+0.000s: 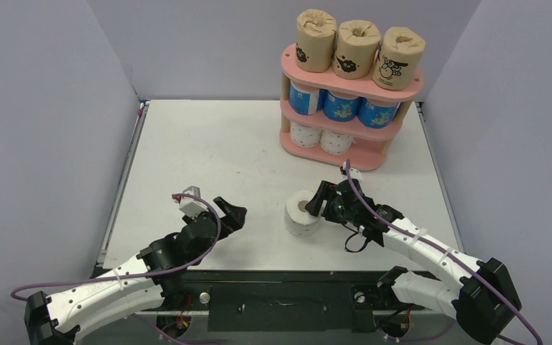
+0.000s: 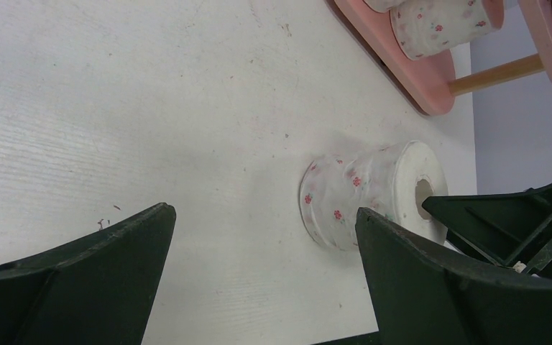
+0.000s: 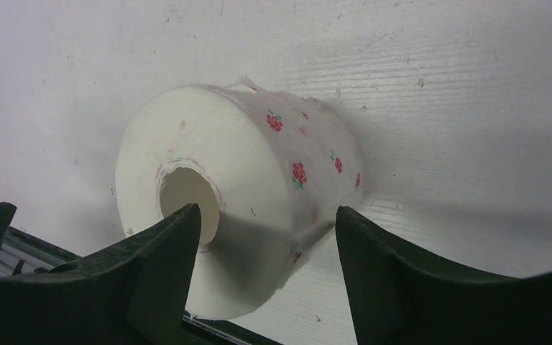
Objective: Place and organize the paper towels onto the shelf
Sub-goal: Pick up the paper towel from the center of the board, then place the paper towel on the shelf.
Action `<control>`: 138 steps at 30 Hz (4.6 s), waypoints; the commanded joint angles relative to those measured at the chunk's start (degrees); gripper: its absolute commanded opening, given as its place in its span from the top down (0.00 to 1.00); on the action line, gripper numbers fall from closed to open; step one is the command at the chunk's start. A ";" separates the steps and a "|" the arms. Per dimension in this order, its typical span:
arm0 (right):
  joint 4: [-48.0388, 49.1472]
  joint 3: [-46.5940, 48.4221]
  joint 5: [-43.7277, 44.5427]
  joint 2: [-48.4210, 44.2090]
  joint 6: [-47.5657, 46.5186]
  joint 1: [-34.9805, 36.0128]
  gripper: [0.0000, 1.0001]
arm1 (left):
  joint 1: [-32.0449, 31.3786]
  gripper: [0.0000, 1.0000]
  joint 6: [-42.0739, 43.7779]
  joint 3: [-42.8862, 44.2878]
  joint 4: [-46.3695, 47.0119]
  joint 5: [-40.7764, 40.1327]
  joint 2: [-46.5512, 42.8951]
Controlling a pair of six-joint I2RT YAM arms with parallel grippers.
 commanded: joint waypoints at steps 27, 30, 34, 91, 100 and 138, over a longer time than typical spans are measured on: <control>-3.98 3.32 3.72 -6.32 -0.67 -4.36 0.72 | 0.08 0.04 -1.77 -1.23 -1.18 -1.47 -2.22; -7.74 4.49 3.44 -9.56 -2.67 -8.15 0.72 | 0.04 0.03 -1.78 -1.54 -1.10 -1.51 -2.57; -11.91 6.61 3.95 -11.57 -4.54 -13.62 0.73 | 0.09 0.04 -1.93 -1.79 -1.27 -1.43 -2.96; 1.59 16.95 10.49 9.71 11.19 -40.20 0.76 | -0.03 0.04 -2.28 -4.46 1.30 6.55 -3.43; 4.96 18.01 10.41 13.36 13.09 -40.16 0.77 | 0.02 0.03 -2.74 -4.61 1.13 6.46 -3.29; 11.54 21.20 9.04 20.80 15.97 -40.18 0.75 | 0.00 0.04 -2.83 -4.39 2.04 5.20 -0.75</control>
